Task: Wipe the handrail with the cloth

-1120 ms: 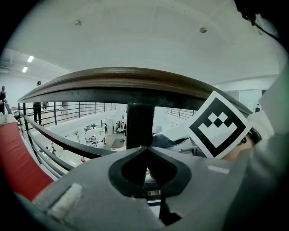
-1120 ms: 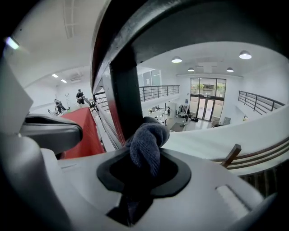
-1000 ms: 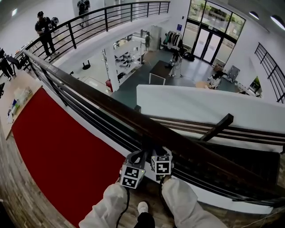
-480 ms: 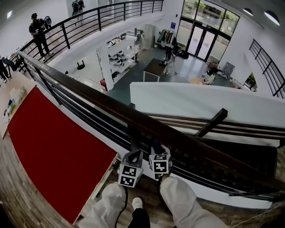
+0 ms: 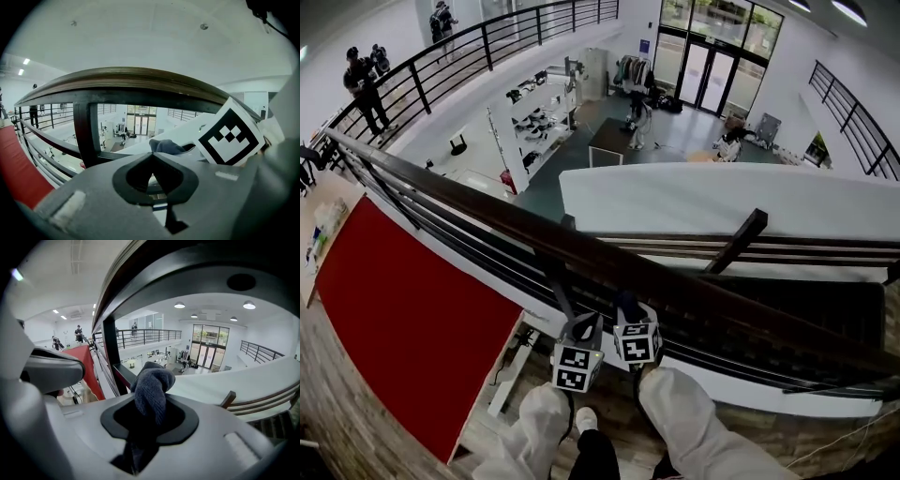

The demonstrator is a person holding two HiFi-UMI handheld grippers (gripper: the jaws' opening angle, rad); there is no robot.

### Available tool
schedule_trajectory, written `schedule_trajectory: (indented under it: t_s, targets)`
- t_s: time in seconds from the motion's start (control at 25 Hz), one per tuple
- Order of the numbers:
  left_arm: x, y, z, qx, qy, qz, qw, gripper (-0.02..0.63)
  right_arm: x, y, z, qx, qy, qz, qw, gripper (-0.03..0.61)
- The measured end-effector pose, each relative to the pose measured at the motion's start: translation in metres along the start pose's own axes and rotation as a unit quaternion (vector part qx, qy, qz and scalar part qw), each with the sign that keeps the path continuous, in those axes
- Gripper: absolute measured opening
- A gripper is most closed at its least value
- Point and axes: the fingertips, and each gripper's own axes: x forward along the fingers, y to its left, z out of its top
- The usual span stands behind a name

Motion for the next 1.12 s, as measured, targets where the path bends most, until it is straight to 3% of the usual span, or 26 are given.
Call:
schedule_trajectory:
  t_s: [0.52,1.12]
  targets:
    - [0.042,-0.098,-0.009,0.003,0.021,-0.043,0.9989,0.002,-0.056,-0.08,-0.056,0.02,-0.009,-0.038,0.999,0.098]
    - [0.083,-0.241,-0.03,0.043,0.049,-0.138,0.9884,0.002,-0.132,-0.188,-0.115,0.092,-0.038,-0.105,0.989,0.097]
